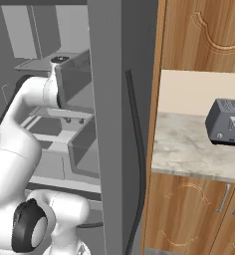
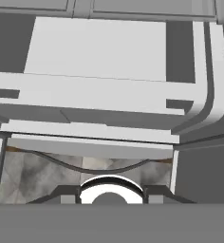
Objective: Pick the cheese from the fridge and the cheese grater from the cabinet and place them next to the salad bowl.
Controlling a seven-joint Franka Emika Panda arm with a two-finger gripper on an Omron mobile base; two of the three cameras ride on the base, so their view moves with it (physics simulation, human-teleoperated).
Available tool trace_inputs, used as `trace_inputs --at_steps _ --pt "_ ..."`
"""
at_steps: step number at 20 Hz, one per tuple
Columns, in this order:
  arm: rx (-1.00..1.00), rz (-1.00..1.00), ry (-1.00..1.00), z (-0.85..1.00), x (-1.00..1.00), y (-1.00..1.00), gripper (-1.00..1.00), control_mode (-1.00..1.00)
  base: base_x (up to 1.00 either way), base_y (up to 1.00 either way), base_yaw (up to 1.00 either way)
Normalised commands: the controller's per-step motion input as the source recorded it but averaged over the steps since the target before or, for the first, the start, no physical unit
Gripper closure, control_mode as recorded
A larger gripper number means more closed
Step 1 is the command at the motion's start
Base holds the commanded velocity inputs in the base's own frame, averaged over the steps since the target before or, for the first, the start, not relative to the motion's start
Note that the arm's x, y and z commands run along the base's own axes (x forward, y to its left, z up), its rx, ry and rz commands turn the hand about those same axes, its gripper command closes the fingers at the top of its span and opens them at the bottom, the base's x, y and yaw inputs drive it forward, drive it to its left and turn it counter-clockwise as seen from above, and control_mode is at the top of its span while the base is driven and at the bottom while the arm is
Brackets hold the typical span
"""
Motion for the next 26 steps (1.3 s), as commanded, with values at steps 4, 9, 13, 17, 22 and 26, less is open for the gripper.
trace_inputs --at_steps 4,9,13,17,22,26 --pt "-0.01 -0.06 -0.09 0.0 0.0 0.51 -1.0 -1.0 0.0 0.0 0.0" --pt "-0.1 -0.21 -0.19 0.24 0.09 0.33 -1.0 -1.0 0.0 0.0 0.0" --pt "-0.07 -0.33 -0.44 0.77 0.06 0.04 -1.0 -1.0 0.0 0.0 0.0" --pt "0.0 -0.14 -0.51 0.94 0.0 0.47 -1.0 -1.0 0.0 0.0 0.0" --pt "0.02 -0.09 -0.44 0.91 0.08 0.2 -1.0 -1.0 0.0 0.0 0.0" --pt "0.02 0.0 -0.09 0.51 0.33 0.03 -1.0 -1.0 0.0 0.0 0.0"
